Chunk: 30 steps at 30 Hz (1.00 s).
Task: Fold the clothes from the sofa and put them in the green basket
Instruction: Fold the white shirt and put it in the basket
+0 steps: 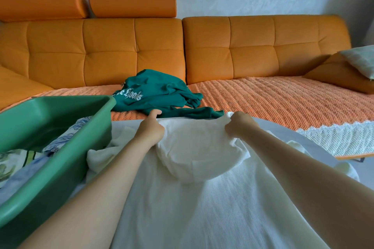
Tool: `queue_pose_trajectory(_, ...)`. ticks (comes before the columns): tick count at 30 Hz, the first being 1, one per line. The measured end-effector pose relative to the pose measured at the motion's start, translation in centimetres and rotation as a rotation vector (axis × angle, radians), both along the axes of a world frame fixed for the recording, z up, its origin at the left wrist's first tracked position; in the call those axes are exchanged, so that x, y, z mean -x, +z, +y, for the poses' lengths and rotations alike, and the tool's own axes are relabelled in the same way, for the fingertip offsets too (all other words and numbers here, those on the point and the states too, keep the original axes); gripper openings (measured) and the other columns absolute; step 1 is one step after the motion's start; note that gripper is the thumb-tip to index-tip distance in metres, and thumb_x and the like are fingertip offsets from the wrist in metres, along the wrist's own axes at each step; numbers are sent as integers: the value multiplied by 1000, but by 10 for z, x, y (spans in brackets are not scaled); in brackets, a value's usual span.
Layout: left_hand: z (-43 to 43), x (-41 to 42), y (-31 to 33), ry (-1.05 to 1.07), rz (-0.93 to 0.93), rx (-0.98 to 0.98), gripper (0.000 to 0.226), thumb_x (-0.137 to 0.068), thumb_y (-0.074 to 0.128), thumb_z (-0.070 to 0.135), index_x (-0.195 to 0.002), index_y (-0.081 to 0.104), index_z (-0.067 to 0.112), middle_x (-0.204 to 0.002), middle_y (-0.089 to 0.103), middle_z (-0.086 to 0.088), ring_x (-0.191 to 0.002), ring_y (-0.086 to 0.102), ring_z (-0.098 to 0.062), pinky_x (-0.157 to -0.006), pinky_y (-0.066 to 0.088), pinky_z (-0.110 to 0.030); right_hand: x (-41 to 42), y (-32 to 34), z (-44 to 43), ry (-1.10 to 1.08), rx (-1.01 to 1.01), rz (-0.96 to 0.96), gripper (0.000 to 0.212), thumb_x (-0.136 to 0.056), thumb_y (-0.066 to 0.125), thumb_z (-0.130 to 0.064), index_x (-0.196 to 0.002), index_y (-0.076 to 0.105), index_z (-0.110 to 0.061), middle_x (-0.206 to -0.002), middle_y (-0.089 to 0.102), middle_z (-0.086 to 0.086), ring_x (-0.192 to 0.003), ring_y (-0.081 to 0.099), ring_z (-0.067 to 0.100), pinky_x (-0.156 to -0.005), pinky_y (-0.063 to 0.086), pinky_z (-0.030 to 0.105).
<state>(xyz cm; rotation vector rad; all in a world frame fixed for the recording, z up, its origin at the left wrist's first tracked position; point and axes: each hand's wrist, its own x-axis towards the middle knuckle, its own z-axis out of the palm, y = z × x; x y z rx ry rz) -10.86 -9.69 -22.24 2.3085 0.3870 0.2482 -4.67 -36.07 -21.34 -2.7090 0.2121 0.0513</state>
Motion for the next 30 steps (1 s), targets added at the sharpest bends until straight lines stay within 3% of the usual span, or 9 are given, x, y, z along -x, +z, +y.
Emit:
queue_pose_trajectory(6, 11, -5, 12, 223, -147, 1010, 54, -95, 33, -10, -120, 62, 30, -116, 64, -11, -102, 67, -33, -87, 59, -46, -9, 12, -4, -303, -1167, -36, 50, -95, 42, 0, -138, 53, -23, -111, 59, 6, -92, 61, 25, -79, 59, 39)
queue_pose_trajectory(9, 15, 3, 3, 143, 41, 430, 48, -92, 49, 1, -136, 51, 21, -131, 58, -10, -114, 58, -31, -96, 52, -44, -4, 10, -7, -263, -868, -83, 58, -93, 40, -2, -147, 37, -23, -129, 53, 8, -96, 57, 26, -71, 55, 39)
queue_pose_trajectory(12, 10, 16, 4, 120, 57, -98, 53, -89, 54, 9, -139, 42, 16, -134, 50, -11, -108, 53, -30, -78, 43, -34, 6, 10, -4, -172, -426, -97, 59, -88, 46, -9, -145, 28, -12, -131, 49, 16, -101, 58, 33, -76, 55, 43)
queue_pose_trajectory(17, -16, 32, 16, 47, 210, -402, 59, -99, 41, 22, -153, 19, 16, -111, 60, -14, -94, 59, -31, -63, 43, -36, 31, 14, 5, -87, 0, 27, 75, -85, 48, -28, -151, 16, -12, -87, 61, 4, -71, 61, 21, -50, 43, 30)
queue_pose_trajectory(20, -28, 44, 22, 22, 314, -453, 61, -100, 36, 23, -157, 13, 16, -124, 58, -16, -106, 59, -32, -73, 48, -38, 47, 16, 6, -9, 153, 29, 79, -85, 49, -34, -153, 18, -9, -74, 63, -2, -62, 61, 15, -48, 40, 26)
queue_pose_trajectory(22, -29, 54, 24, -29, 276, -419, 59, -97, 40, 14, -153, 24, 18, -134, 55, -14, -113, 56, -32, -84, 52, -39, 55, 22, 6, 47, 157, 41, 61, -82, 48, -18, -140, 38, -3, -67, 68, -1, -61, 65, 16, -47, 43, 25)
queue_pose_trajectory(25, -27, 65, 26, 73, 4, -79, 44, -98, 40, 8, -137, 49, 25, -126, 61, -12, -102, 64, -31, -79, 57, -39, 64, 32, 4, -34, -264, 34, 47, -84, 38, 1, -128, 55, -1, -75, 74, 11, -63, 71, 23, -52, 57, 30)
queue_pose_trajectory(28, -29, 69, 32, 250, -183, 724, 28, -103, 39, 4, -112, 59, 21, -112, 63, -15, -92, 67, -32, -58, 58, -36, 67, 40, 1, -307, -1083, 39, 43, -95, 37, 7, -133, 55, -1, -100, 64, 18, -84, 68, 32, -44, 56, 35)
queue_pose_trajectory(30, -30, 75, 33, 229, -170, 1134, 27, -104, 35, -1, -109, 57, 15, -107, 62, -17, -88, 65, -28, -62, 55, -36, 76, 44, -3, -402, -1323, 41, 40, -97, 35, 9, -131, 53, 3, -106, 62, 21, -97, 66, 36, -55, 59, 42)
